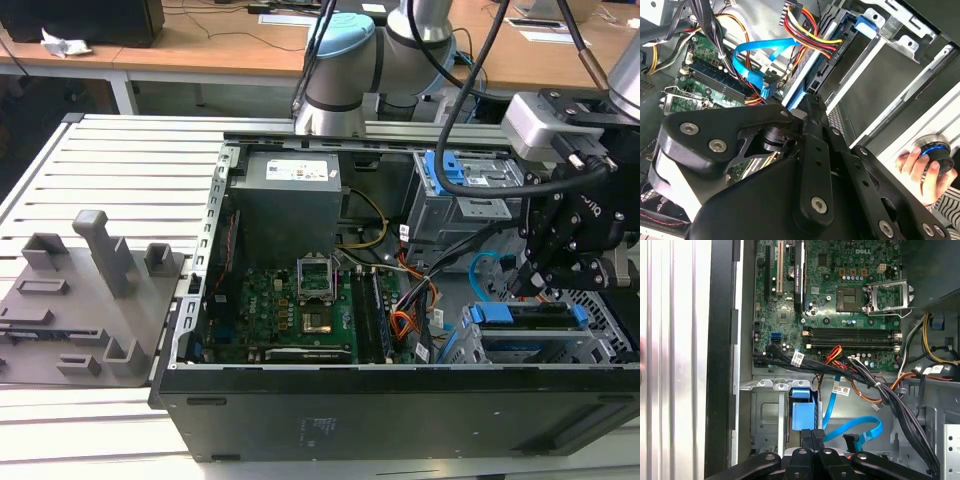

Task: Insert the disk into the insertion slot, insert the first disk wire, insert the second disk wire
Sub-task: 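Insert the first disk wire, then insert the second disk wire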

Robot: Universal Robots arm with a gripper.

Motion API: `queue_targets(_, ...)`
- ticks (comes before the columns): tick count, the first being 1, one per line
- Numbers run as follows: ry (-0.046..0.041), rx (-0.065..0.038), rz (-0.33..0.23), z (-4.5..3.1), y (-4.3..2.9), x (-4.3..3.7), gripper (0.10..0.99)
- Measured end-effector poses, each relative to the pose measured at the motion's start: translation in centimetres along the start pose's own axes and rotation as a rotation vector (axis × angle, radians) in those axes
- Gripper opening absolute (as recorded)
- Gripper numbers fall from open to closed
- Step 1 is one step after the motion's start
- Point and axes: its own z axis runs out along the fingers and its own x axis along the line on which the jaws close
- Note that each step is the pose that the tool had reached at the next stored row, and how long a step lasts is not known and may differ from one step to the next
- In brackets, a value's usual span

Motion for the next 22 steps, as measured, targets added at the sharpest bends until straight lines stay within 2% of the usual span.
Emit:
queue_targets(15,0.0001,0.0,0.0,0.01,0.22,0.0,0.114)
queue_targets(16,0.0001,0.0,0.0,0.01,0.24,0.0,0.235)
queue_targets(18,0.0001,0.0,0.0,0.02,0.27,0.0,0.361)
queue_targets(22,0.0,0.0,0.0,0.02,0.3,0.0,0.361)
